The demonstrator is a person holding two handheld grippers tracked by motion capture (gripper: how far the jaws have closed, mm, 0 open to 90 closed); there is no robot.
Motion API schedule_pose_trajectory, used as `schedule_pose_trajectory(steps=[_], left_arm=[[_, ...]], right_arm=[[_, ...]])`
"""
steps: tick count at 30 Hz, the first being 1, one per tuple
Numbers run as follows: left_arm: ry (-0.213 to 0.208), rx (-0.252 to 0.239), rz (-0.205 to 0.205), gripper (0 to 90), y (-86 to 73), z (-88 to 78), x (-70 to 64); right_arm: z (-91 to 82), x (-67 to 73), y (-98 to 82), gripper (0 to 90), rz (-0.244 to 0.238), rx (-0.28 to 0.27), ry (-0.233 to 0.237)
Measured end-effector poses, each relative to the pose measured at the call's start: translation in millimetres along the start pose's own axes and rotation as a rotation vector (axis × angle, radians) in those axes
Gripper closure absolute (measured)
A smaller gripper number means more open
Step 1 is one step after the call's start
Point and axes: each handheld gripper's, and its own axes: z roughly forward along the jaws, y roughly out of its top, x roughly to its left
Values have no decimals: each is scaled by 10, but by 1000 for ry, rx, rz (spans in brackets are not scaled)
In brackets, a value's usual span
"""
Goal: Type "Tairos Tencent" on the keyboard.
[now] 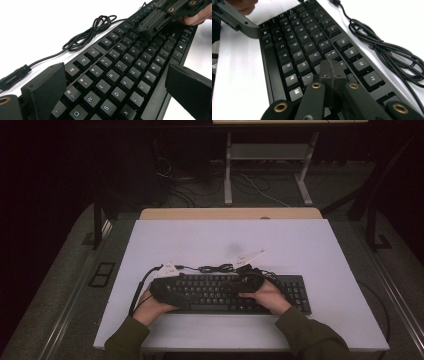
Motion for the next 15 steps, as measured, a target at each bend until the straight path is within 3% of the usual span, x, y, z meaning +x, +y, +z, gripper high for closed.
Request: schedule_pose_trajectory(steps=[15], left_arm=[[-1, 1, -1, 32, -2, 8, -2]], right_arm=[[65, 2, -10, 891, 1, 34, -6]])
